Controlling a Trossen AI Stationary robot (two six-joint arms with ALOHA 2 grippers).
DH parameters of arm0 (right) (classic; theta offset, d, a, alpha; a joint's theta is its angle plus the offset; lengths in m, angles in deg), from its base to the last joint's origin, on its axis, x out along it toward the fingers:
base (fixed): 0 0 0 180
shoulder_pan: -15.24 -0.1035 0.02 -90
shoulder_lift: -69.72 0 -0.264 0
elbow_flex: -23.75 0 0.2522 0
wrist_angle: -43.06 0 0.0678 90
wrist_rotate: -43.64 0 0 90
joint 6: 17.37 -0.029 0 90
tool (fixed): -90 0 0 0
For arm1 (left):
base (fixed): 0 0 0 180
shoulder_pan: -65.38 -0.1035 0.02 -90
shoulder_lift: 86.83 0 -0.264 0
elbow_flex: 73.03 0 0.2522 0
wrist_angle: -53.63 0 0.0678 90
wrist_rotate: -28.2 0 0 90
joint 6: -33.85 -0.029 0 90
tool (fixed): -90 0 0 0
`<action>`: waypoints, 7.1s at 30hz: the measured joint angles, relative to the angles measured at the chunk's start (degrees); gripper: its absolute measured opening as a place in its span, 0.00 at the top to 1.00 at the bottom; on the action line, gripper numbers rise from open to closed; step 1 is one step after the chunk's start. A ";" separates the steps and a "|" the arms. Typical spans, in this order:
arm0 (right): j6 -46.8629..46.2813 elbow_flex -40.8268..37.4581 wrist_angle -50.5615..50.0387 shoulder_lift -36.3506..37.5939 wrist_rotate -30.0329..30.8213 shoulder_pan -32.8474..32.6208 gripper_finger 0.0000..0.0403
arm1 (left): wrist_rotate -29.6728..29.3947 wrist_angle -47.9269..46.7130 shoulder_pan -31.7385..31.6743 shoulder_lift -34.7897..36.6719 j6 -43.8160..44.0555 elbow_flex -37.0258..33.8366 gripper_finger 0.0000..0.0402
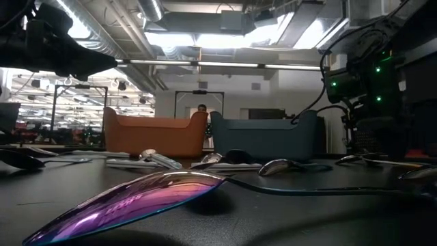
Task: Sort silverware by color (type)
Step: Put the blue spoon into the top blue bin, then put the white patterned spoon into the top orange bin
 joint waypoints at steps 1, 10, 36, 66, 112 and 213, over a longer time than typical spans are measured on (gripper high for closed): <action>0.02 0.00 0.00 0.00 -0.06 0.02 0.90 | 0.00 0.01 -0.01 0.00 0.00 0.00 0.78; 0.06 0.00 -0.02 0.00 -0.01 0.02 0.99 | 0.00 0.02 -0.01 0.00 0.00 0.01 0.78; 1.72 7.62 -12.14 0.13 1.80 0.02 1.00 | -0.02 0.00 0.00 0.00 -0.01 0.01 0.78; 22.56 50.54 -24.06 0.15 6.94 0.02 1.00 | -0.02 0.02 -0.01 0.00 -0.11 0.01 0.78; 27.03 50.93 -15.34 -9.16 3.68 0.02 1.00 | -0.31 4.03 0.00 -0.02 -0.04 0.01 0.78; 26.99 50.88 -13.54 -9.20 3.65 0.01 1.00 | 0.50 -58.36 -30.61 -75.17 19.39 41.60 0.56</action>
